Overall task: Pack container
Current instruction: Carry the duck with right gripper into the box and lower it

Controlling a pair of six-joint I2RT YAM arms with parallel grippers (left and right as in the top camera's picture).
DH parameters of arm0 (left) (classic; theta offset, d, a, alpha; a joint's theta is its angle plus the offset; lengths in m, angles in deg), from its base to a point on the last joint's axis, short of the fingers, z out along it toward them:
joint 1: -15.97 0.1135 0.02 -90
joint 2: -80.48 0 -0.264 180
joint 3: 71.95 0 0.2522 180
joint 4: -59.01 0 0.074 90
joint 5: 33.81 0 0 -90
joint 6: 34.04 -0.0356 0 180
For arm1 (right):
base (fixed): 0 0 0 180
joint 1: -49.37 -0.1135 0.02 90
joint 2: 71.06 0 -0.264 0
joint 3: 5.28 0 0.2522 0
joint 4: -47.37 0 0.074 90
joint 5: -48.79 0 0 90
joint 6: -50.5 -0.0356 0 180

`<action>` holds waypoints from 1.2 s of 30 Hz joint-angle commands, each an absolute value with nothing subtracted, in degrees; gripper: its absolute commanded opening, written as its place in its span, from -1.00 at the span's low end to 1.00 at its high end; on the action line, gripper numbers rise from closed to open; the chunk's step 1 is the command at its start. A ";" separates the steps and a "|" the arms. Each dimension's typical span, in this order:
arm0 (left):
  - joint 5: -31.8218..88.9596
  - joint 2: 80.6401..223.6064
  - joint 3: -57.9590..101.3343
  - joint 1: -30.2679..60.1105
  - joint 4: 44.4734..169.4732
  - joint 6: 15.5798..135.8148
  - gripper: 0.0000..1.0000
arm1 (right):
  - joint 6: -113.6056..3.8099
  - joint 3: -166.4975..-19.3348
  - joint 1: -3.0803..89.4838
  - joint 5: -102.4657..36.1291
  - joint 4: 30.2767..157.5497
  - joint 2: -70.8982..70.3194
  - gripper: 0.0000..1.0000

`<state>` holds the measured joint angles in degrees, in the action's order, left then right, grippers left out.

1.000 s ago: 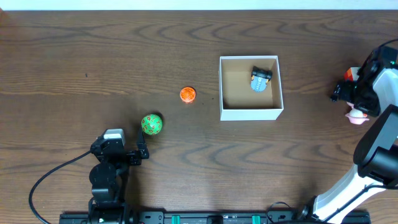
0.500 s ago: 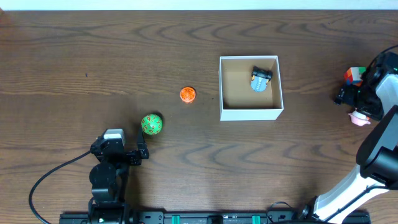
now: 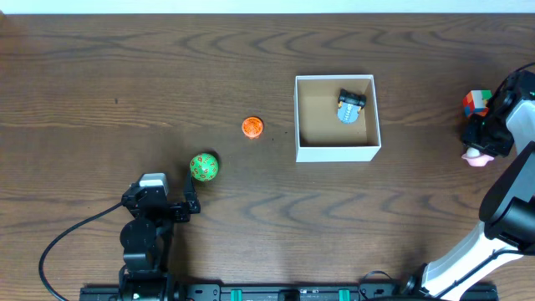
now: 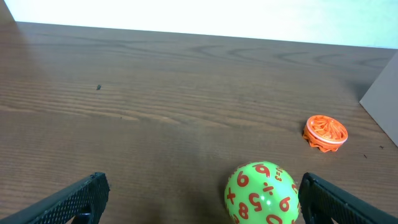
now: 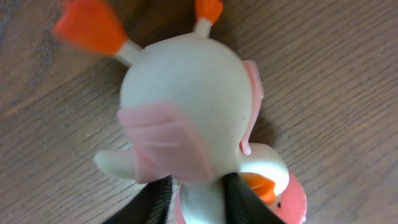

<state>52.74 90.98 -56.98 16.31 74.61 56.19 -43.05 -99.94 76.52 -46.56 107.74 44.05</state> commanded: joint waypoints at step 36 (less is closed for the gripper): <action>52.81 90.89 -57.96 16.59 76.60 56.69 0.96 | -32.25 -125.10 44.83 -35.12 124.44 29.01 -0.97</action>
<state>52.74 90.98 -56.98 16.29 74.61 56.19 -39.99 -124.12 49.03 -36.06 124.46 30.06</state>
